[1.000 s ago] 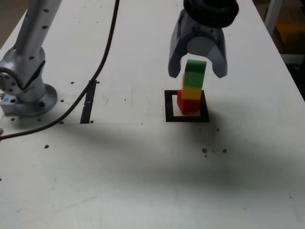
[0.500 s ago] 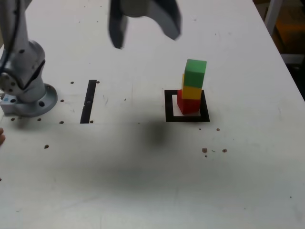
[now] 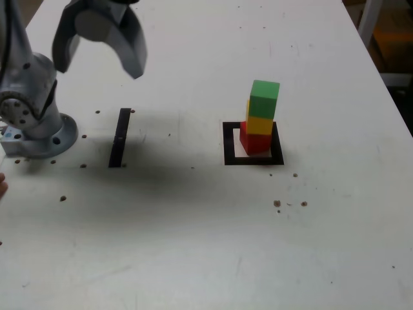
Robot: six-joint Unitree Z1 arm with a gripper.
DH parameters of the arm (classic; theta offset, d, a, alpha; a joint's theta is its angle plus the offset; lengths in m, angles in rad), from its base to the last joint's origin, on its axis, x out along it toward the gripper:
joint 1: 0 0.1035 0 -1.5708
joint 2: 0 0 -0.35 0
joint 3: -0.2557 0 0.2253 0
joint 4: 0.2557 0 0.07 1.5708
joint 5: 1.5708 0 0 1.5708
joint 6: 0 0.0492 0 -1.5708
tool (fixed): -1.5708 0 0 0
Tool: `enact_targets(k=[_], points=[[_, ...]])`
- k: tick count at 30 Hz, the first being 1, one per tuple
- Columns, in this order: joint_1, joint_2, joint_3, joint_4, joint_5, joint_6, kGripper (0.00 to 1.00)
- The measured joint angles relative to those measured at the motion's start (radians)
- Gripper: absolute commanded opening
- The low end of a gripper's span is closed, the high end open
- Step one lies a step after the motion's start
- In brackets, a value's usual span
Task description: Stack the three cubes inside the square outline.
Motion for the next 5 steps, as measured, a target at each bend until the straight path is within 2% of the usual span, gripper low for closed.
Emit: enact_targets(k=[5], points=[[0.004,-0.001,0.107,-0.077,-0.022,0.010,1.00]])
